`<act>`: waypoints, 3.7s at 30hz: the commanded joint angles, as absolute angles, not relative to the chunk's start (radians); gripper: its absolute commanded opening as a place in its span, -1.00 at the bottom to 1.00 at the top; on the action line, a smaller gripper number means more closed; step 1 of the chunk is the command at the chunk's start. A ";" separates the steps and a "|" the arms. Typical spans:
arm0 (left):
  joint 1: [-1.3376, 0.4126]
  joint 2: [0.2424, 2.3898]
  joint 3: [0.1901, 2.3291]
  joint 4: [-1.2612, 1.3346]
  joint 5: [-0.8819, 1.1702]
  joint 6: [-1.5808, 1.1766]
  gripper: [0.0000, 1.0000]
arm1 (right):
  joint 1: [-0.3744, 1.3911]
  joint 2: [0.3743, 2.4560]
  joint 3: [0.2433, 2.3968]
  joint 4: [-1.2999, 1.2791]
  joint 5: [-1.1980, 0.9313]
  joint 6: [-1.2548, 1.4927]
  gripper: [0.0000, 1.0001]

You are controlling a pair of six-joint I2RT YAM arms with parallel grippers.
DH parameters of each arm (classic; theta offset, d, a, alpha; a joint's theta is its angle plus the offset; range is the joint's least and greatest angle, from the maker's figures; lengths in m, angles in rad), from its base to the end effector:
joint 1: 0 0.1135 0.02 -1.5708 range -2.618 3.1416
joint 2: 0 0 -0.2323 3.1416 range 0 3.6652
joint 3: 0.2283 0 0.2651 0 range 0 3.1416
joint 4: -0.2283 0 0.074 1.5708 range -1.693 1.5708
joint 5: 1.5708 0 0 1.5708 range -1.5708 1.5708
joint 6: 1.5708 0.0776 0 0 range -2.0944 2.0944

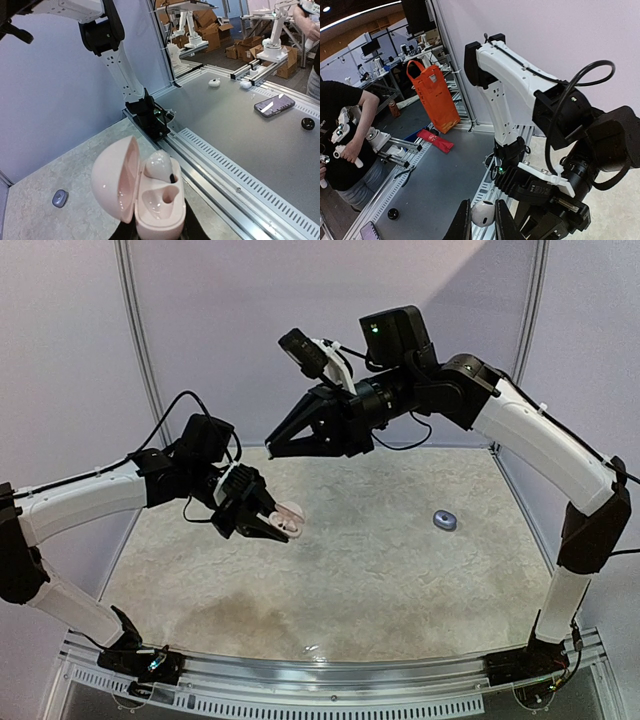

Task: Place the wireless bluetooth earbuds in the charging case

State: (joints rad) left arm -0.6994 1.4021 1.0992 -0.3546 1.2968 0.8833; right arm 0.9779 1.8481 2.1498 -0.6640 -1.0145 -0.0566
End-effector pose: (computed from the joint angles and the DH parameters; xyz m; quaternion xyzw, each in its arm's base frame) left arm 0.1972 -0.2635 0.2647 0.6960 0.3134 -0.5075 0.3997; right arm 0.1799 0.3850 0.4302 -0.5956 0.4887 0.5788 0.2671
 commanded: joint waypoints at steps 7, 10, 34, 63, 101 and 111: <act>-0.721 1.416 1.130 -0.447 1.264 0.975 -1.00 | 1.017 1.911 2.167 -0.885 -0.940 -0.153 -1.00; -0.721 1.418 1.130 -0.445 1.262 0.979 -1.00 | 1.030 1.907 2.153 -0.881 -0.900 -0.142 -1.00; -0.722 1.406 1.116 -0.425 1.215 0.974 -1.00 | 1.064 1.859 2.070 -0.971 -0.788 -0.207 -1.00; -0.721 1.384 1.094 -0.395 1.202 0.968 -1.00 | 1.064 1.861 2.059 -1.036 -0.630 -0.257 -1.00; -0.723 1.322 0.993 -0.040 0.947 0.643 -1.00 | 1.094 1.677 1.851 -0.669 -0.538 0.087 -1.00; -0.721 1.307 0.970 -0.018 0.948 0.677 -1.00 | 1.094 1.696 1.865 -0.721 -0.457 0.070 -1.00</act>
State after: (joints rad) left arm -0.7063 1.3193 0.9878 -0.0471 0.9623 0.6689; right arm 1.0882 1.7142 1.8645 -0.7319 -0.5152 0.0566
